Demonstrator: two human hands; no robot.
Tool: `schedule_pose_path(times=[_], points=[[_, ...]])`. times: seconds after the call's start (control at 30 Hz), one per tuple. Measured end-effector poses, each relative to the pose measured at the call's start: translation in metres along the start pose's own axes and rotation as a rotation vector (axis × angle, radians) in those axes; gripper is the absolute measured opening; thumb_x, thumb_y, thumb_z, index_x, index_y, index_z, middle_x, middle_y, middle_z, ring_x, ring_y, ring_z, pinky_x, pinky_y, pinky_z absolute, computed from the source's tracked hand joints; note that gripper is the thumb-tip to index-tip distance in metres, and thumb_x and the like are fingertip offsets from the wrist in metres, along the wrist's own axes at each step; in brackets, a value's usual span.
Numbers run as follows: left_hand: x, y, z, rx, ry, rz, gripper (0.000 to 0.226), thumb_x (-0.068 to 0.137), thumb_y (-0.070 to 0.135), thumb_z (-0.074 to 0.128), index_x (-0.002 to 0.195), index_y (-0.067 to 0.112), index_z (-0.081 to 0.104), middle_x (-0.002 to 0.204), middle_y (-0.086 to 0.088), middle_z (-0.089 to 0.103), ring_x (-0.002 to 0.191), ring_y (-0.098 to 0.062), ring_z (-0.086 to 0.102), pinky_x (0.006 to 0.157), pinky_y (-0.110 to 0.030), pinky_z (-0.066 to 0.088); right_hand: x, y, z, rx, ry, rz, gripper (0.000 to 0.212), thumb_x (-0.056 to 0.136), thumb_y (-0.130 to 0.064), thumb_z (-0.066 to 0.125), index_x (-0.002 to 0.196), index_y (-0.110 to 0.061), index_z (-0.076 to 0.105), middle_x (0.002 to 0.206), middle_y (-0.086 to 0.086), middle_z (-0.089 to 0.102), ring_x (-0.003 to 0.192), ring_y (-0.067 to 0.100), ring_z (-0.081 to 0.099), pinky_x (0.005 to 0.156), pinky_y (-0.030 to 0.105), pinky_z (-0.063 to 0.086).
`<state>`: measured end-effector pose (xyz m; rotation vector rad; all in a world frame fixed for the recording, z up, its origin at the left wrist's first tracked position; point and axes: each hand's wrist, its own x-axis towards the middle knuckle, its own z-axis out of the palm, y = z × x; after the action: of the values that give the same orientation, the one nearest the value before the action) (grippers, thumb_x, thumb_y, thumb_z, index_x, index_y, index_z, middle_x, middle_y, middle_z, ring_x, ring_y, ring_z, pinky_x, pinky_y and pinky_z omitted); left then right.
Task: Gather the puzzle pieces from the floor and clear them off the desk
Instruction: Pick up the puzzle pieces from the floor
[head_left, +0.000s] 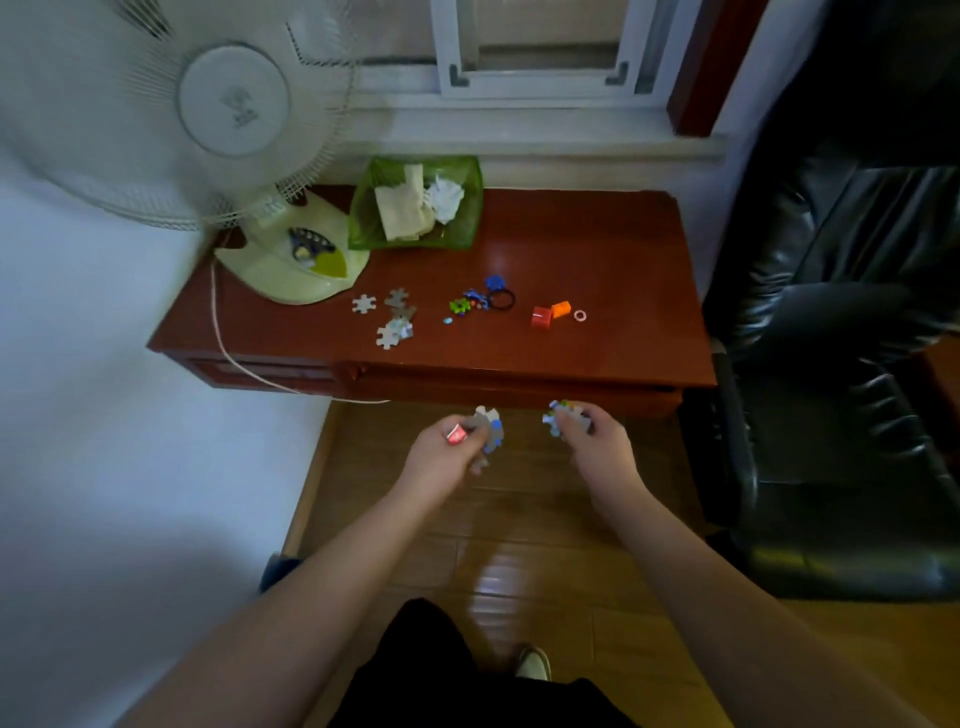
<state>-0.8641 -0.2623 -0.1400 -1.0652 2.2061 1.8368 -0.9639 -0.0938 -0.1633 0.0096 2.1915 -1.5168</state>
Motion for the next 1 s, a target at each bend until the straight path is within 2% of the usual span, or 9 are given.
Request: schedule_pose_path(times=[0.07, 0.2, 0.3, 0.43, 0.53, 0.63, 0.73, 0.9, 1.0], points=[[0.009, 0.005, -0.009, -0.025, 0.010, -0.014, 0.014, 0.091, 0.030, 0.062, 0.102, 0.023, 0.068, 0.076, -0.002, 0.071, 0.061, -0.009, 0.063, 0.048, -0.020, 0.040, 0.012, -0.005, 0.010, 0.013, -0.011, 0.019, 0.025, 0.092, -0.045, 0.059, 0.106, -0.025, 0.065, 0.083, -0.003, 0.067, 0.065, 0.010, 0.057, 0.057, 0.028, 0.044], [0.047, 0.005, -0.031, -0.025, -0.007, -0.057, 0.015, 0.091, 0.032, 0.062, 0.103, 0.025, 0.068, 0.079, 0.000, 0.070, 0.063, -0.009, 0.063, 0.049, -0.019, 0.041, 0.048, -0.007, 0.034, 0.012, -0.036, 0.061, 0.037, 0.090, -0.043, 0.061, 0.121, -0.023, 0.061, 0.101, 0.000, 0.069, 0.085, 0.015, 0.065, 0.071, 0.032, 0.054], [0.080, 0.004, -0.049, -0.029, -0.020, -0.108, 0.013, 0.091, 0.030, 0.062, 0.102, 0.025, 0.068, 0.075, 0.001, 0.069, 0.055, -0.005, 0.060, 0.047, -0.020, 0.041, 0.076, -0.013, 0.056, 0.006, 0.007, 0.107, 0.038, 0.089, -0.038, 0.065, 0.124, -0.024, 0.057, 0.108, -0.003, 0.066, 0.095, 0.017, 0.065, 0.082, 0.037, 0.056], [0.114, -0.002, -0.065, -0.173, -0.091, -0.174, 0.015, 0.094, 0.026, 0.059, 0.106, 0.019, 0.066, 0.069, -0.001, 0.067, 0.054, -0.008, 0.058, 0.047, -0.023, 0.039, 0.114, -0.030, 0.080, -0.108, 0.043, 0.090, 0.030, 0.089, -0.037, 0.065, 0.114, -0.020, 0.061, 0.098, -0.003, 0.067, 0.081, 0.010, 0.062, 0.061, 0.025, 0.048], [0.136, -0.007, -0.072, -0.188, -0.134, -0.255, 0.014, 0.096, 0.024, 0.057, 0.106, 0.018, 0.064, 0.074, -0.004, 0.067, 0.055, -0.008, 0.056, 0.046, -0.020, 0.038, 0.142, -0.039, 0.092, -0.182, 0.054, 0.096, 0.030, 0.089, -0.038, 0.064, 0.111, -0.018, 0.063, 0.088, -0.003, 0.066, 0.071, 0.011, 0.059, 0.054, 0.027, 0.043], [0.161, -0.008, -0.077, -0.164, -0.161, -0.319, 0.014, 0.096, 0.024, 0.057, 0.108, 0.019, 0.063, 0.081, -0.005, 0.069, 0.061, -0.010, 0.058, 0.049, -0.021, 0.038, 0.168, -0.046, 0.101, -0.217, 0.068, 0.101, 0.030, 0.088, -0.041, 0.065, 0.110, -0.020, 0.065, 0.087, -0.001, 0.068, 0.069, 0.013, 0.059, 0.052, 0.025, 0.038], [0.178, -0.006, -0.080, -0.155, -0.180, -0.310, 0.016, 0.096, 0.024, 0.057, 0.110, 0.019, 0.062, 0.088, -0.008, 0.070, 0.065, -0.012, 0.058, 0.050, -0.022, 0.039, 0.183, -0.051, 0.108, -0.272, 0.056, 0.073, 0.027, 0.089, -0.039, 0.064, 0.108, -0.019, 0.066, 0.089, -0.002, 0.067, 0.072, 0.012, 0.059, 0.052, 0.024, 0.037], [0.202, 0.006, -0.072, -0.163, -0.160, -0.289, 0.015, 0.098, 0.023, 0.054, 0.110, 0.019, 0.062, 0.078, -0.005, 0.067, 0.059, -0.012, 0.056, 0.048, -0.021, 0.039, 0.213, -0.052, 0.111, -0.342, 0.019, 0.068, 0.026, 0.088, -0.034, 0.066, 0.111, -0.020, 0.068, 0.093, 0.003, 0.069, 0.068, 0.013, 0.058, 0.050, 0.022, 0.037], [0.214, 0.013, -0.067, -0.153, -0.131, -0.270, 0.015, 0.098, 0.024, 0.054, 0.110, 0.019, 0.063, 0.074, -0.004, 0.067, 0.056, -0.010, 0.056, 0.048, -0.022, 0.039, 0.233, -0.050, 0.107, -0.470, -0.027, 0.011, 0.029, 0.089, -0.035, 0.066, 0.112, -0.019, 0.068, 0.105, 0.006, 0.062, 0.087, 0.021, 0.059, 0.064, 0.029, 0.045]])
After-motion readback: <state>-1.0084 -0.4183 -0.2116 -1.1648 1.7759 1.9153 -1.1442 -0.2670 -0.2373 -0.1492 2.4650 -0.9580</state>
